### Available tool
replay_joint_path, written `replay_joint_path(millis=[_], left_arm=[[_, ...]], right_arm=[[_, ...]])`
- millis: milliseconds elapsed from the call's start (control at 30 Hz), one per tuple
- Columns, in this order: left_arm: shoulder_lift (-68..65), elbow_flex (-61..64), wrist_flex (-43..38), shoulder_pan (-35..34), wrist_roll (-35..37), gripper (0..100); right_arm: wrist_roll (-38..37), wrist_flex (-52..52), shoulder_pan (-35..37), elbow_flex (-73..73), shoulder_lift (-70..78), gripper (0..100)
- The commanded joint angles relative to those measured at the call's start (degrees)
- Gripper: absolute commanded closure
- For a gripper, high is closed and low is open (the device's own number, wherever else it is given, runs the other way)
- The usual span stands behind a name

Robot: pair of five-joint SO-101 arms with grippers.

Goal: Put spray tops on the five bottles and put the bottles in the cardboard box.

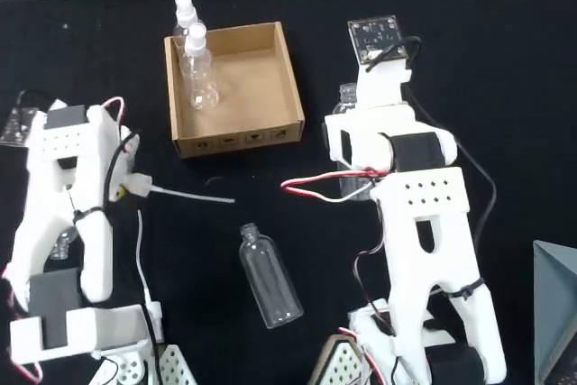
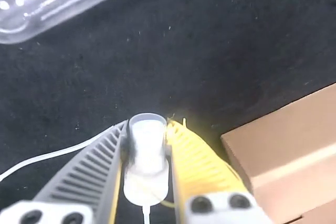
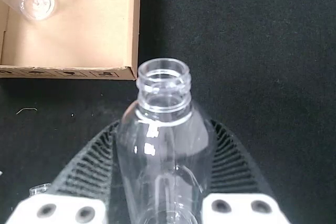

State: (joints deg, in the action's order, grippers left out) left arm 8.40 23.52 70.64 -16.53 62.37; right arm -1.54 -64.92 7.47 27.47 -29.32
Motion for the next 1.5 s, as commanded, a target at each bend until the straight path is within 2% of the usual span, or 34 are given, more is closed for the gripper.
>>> replay_joint_path(millis=[0,233,500,733,900,1100,1233,1467], left_arm=[[6.59,0.57,-0.18,-1.89,-0.62,97],[15.74,5.05,-0.88,-1.45,-0.62,97],[27.08,17.71,-14.07,-1.80,-1.67,97],[37.98,25.10,-19.69,-1.63,-3.34,97],[43.78,28.26,-23.03,-1.27,-3.34,97],[46.07,28.18,-24.97,-1.01,-3.43,97],[46.07,26.07,-24.97,1.63,-3.43,97],[46.07,18.86,-24.97,6.81,-3.43,97]], right_arm=[[0.09,0.18,0.26,-0.84,-3.03,91.0],[0.09,-1.23,2.55,0.84,-8.75,91.0],[0.00,4.04,3.08,7.34,-15.52,91.0],[0.00,4.84,3.52,8.04,-15.87,91.0],[-2.29,4.66,7.56,9.19,-15.96,91.0],[-2.81,5.89,8.18,10.24,-16.04,91.0],[-2.81,5.63,8.18,10.24,-16.48,91.0],[-2.81,8.88,8.18,16.22,-26.77,91.0]])
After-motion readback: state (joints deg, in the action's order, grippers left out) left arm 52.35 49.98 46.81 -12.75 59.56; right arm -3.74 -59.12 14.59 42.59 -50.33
